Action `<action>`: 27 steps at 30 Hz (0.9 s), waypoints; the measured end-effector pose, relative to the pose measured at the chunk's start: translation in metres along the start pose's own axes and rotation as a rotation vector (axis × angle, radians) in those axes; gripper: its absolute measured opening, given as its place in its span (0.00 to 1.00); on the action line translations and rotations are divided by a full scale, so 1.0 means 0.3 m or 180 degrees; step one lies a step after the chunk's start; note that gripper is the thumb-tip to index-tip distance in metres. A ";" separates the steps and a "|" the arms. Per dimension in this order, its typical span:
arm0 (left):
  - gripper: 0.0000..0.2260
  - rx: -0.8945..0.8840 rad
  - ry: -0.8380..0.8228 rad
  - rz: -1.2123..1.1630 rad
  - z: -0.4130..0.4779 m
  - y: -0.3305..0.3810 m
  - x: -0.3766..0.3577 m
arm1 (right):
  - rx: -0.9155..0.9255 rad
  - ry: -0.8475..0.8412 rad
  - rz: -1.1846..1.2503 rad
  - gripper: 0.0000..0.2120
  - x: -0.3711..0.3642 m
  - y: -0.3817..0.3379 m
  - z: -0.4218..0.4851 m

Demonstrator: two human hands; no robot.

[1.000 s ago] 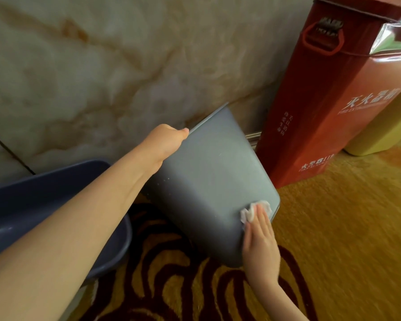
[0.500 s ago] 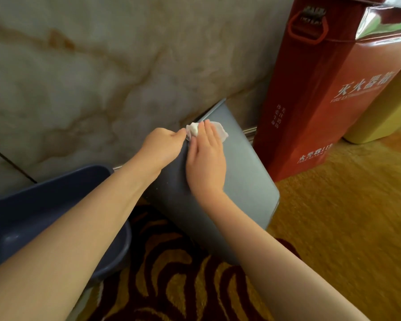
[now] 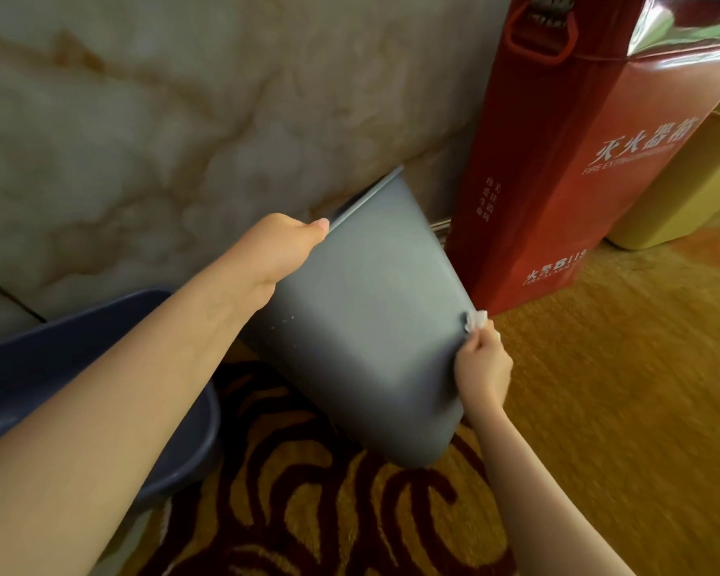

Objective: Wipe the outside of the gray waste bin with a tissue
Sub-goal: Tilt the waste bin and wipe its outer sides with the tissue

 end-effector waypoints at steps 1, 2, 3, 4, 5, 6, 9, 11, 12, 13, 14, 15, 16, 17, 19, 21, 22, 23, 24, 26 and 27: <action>0.18 0.0065 -0.0091 -0.0118 0.003 -0.001 0.000 | -0.0165 0.0047 0.0107 0.13 0.018 0.009 0.001; 0.20 0.0120 -0.0150 -0.0194 0.004 0.000 0.000 | -0.0214 0.0108 0.0271 0.14 0.037 -0.007 -0.003; 0.23 0.0148 -0.0203 -0.0233 0.003 0.000 0.000 | -0.0130 0.0165 0.0465 0.14 0.050 -0.047 -0.014; 0.25 0.0168 -0.0258 -0.0269 -0.001 0.002 0.001 | 0.0074 0.0178 0.0649 0.14 0.057 -0.111 -0.037; 0.26 0.0211 -0.0254 -0.0315 -0.002 0.004 0.003 | 0.0352 0.0138 0.0825 0.14 0.050 -0.190 -0.070; 0.27 0.0283 -0.0230 -0.0369 -0.004 0.005 0.004 | 0.0666 0.0020 0.1005 0.14 0.032 -0.276 -0.117; 0.21 0.0438 -0.0189 -0.0597 -0.001 -0.002 0.001 | 0.1585 -0.0435 0.1228 0.12 -0.052 -0.500 -0.271; 0.11 0.0497 -0.0226 -0.0790 -0.003 -0.004 -0.005 | 0.1957 -0.0494 0.1044 0.14 -0.105 -0.562 -0.346; 0.11 0.0515 -0.0228 -0.0846 -0.004 -0.004 -0.005 | 0.2001 -0.0506 0.0891 0.17 -0.123 -0.563 -0.374; 0.10 0.0522 -0.0220 -0.0865 -0.005 -0.006 -0.001 | 0.2094 -0.0437 0.0682 0.19 -0.135 -0.546 -0.395; 0.11 0.0526 -0.0189 -0.0842 -0.006 -0.010 0.005 | 0.2266 -0.0318 0.0438 0.20 -0.140 -0.522 -0.418; 0.14 0.0513 -0.0140 -0.0783 -0.008 -0.012 0.013 | 0.2443 -0.0225 0.0242 0.21 -0.144 -0.486 -0.438; 0.18 0.0498 -0.0136 -0.0704 -0.010 -0.013 0.015 | 0.2570 -0.0192 0.0118 0.22 -0.147 -0.439 -0.453; 0.21 0.0464 -0.0172 -0.0626 -0.014 -0.009 0.014 | 0.2638 -0.0184 0.0048 0.23 -0.147 -0.383 -0.459; 0.23 0.0361 -0.0236 -0.0515 -0.017 0.000 0.012 | 0.2598 -0.0140 -0.0041 0.24 -0.139 -0.253 -0.456; 0.23 0.0298 -0.0250 -0.0457 -0.018 0.006 0.014 | 0.2335 -0.0062 -0.0115 0.23 -0.114 -0.106 -0.446; 0.22 0.0288 -0.0251 -0.0442 -0.017 0.008 0.015 | 0.2195 0.0014 -0.0142 0.22 -0.095 -0.034 -0.443; 0.22 0.0279 -0.0251 -0.0438 -0.015 0.009 0.018 | 0.2082 0.0076 -0.0152 0.22 -0.076 0.035 -0.440; 0.20 0.0268 -0.0269 -0.0448 -0.015 0.010 0.020 | 0.1997 0.0103 -0.0166 0.22 -0.059 0.099 -0.438; 0.18 0.0244 -0.0374 -0.0448 -0.023 0.018 0.020 | 0.1841 0.0079 -0.0198 0.23 -0.032 0.191 -0.430; 0.18 0.0235 -0.0423 -0.0422 -0.028 0.021 0.019 | 0.1693 0.0064 -0.0167 0.24 -0.019 0.215 -0.423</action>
Point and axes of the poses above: each hand's wrist, its own z-axis towards the middle knuckle, its own x-axis out of the back of the hand, y = z × x, the point moved 4 cm from there along z, towards the middle knuckle, and after that the axes turned 2 degrees about -y, right-handed, at the moved point
